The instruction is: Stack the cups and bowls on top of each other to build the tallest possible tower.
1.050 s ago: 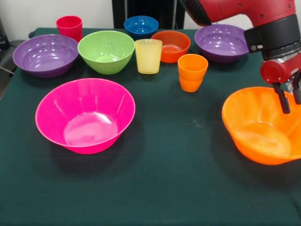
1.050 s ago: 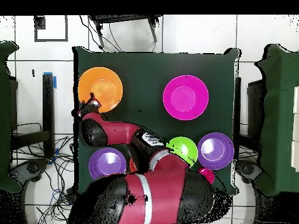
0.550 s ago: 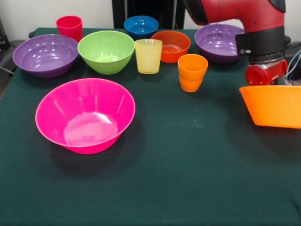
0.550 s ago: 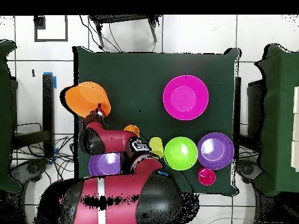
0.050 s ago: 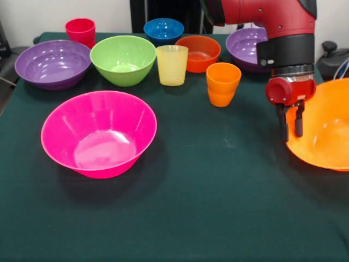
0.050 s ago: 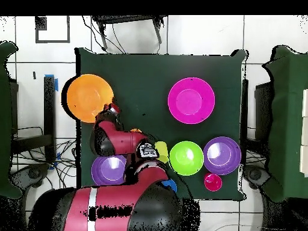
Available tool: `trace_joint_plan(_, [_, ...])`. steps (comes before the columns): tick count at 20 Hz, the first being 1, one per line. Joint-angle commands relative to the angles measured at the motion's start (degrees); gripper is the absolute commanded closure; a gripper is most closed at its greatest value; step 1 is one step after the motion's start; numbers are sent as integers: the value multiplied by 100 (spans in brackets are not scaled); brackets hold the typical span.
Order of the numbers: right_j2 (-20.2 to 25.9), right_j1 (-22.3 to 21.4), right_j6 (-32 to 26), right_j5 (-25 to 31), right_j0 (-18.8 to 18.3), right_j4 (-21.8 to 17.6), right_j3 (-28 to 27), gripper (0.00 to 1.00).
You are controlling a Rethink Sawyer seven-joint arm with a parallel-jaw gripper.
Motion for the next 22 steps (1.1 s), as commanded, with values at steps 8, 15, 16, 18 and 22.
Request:
trace_joint_plan(8, [153,601,1096,157,309,191,-1268,0])
trace_joint_plan(15, [11,465,1154,424,565,441,-1234,0])
trace_joint_plan(16, [-30,376,1162,536,608,508,-1167,0])
trace_joint_plan(18, [-290,127,1219,605,853,811,-866,0])
trace_joint_plan(22, [-815,-152,1260,444,1286,1252,-407,0])
